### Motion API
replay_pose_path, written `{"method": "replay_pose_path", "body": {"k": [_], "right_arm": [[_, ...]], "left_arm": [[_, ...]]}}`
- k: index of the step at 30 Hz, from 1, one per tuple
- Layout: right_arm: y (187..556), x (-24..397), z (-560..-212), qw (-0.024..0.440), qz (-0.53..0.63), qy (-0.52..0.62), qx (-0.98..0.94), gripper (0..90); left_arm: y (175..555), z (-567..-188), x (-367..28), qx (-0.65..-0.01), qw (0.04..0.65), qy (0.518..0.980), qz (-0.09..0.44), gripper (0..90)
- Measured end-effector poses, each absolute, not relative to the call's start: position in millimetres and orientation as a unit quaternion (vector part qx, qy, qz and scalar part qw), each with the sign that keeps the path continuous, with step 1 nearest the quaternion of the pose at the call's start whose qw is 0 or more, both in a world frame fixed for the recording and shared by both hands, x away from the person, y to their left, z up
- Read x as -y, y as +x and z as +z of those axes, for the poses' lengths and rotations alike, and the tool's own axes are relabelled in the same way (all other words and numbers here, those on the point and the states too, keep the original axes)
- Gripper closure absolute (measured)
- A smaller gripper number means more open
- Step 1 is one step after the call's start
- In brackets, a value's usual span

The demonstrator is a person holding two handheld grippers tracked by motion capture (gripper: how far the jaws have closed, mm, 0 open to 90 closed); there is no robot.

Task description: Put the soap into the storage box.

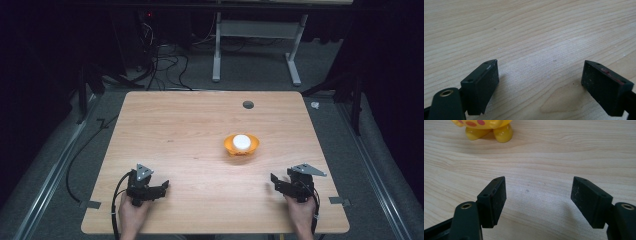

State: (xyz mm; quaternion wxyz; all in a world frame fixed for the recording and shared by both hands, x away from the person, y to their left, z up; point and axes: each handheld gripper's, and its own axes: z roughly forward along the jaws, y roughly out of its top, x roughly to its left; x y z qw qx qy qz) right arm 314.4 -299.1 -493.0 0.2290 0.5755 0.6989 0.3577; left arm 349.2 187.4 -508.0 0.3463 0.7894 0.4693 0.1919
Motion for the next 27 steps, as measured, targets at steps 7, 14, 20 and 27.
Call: {"method": "replay_pose_path", "body": {"k": [7,14,20,27], "right_arm": [[316,296,-497,0.236,0.346,0.575,-0.703,29.3],[318,293,-498,0.242,0.336,0.572,-0.708,29.3],[320,289,-502,0.246,0.311,0.568,-0.721,28.2],[321,287,-502,0.246,0.305,0.562,-0.728,26.6]], "left_arm": [[349,-508,-187,-0.469,0.346,0.789,0.192,14.9],[349,-508,-187,-0.469,0.346,0.789,0.192,14.9],[349,-508,-187,-0.469,0.346,0.789,0.192,14.9],[349,-508,-187,-0.469,0.346,0.789,0.192,14.9]]}}
